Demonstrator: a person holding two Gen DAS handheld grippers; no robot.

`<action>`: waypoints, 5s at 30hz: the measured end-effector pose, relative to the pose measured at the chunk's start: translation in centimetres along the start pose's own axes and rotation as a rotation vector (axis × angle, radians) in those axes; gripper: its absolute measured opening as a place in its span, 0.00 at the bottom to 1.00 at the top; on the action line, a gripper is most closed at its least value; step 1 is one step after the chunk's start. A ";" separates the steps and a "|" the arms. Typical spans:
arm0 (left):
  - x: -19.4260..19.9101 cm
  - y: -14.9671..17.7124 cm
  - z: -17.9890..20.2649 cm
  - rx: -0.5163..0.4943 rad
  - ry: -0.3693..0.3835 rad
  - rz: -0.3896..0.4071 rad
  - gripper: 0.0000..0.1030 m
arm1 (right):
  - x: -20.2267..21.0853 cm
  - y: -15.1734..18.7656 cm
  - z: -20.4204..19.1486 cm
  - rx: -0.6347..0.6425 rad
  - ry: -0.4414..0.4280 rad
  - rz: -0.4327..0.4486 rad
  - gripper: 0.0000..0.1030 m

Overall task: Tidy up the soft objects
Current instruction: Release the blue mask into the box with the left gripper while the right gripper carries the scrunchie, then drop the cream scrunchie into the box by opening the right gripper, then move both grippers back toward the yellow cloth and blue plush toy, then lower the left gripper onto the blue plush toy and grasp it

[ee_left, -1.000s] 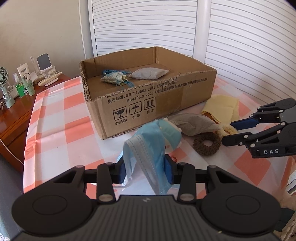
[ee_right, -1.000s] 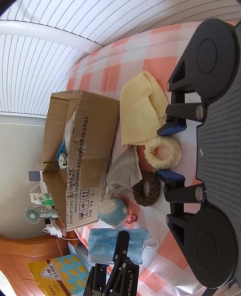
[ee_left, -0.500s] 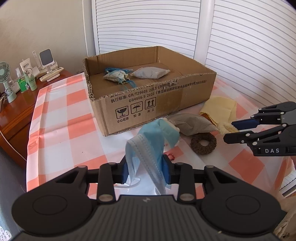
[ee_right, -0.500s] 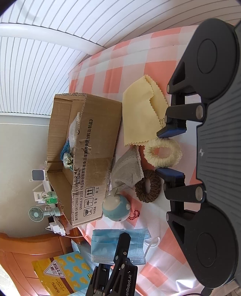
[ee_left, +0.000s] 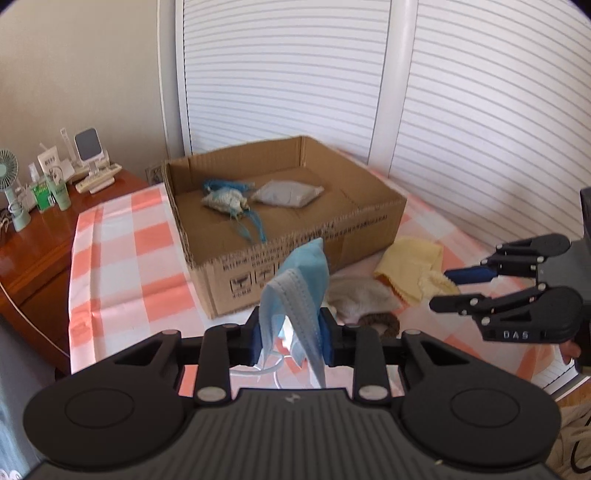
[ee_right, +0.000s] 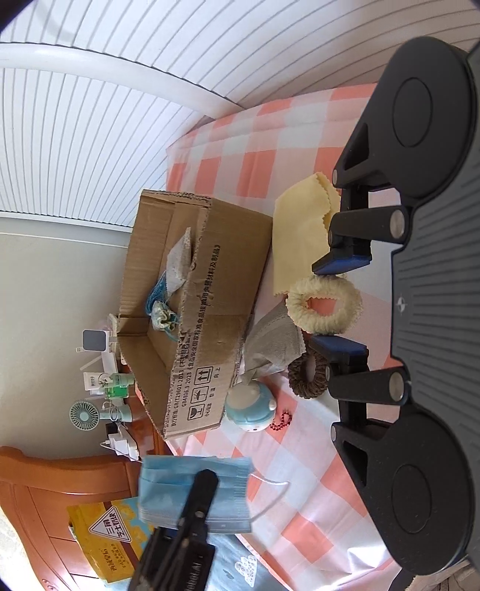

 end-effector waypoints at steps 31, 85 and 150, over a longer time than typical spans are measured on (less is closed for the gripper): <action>-6.8 -6.5 -1.8 -0.061 -0.205 0.050 0.97 | 1.5 -1.1 2.0 -0.040 0.031 0.054 0.40; 0.0 1.5 2.1 0.079 -0.192 0.041 0.98 | -5.3 -4.4 5.6 -0.088 0.185 -0.011 1.00; -8.9 4.2 1.0 0.216 -0.168 -0.089 0.57 | -5.4 2.7 4.3 -0.065 0.130 -0.052 1.00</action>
Point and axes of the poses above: each gripper's, at about its wrist camera, not at the fingertips, and x roughly against the way its jaws point, z to its right, y to its underside, the point moved 2 cm from there along -x, roughly the way its jaws point, and after that the axes turned 11 degrees about z, right-handed, at the moved point
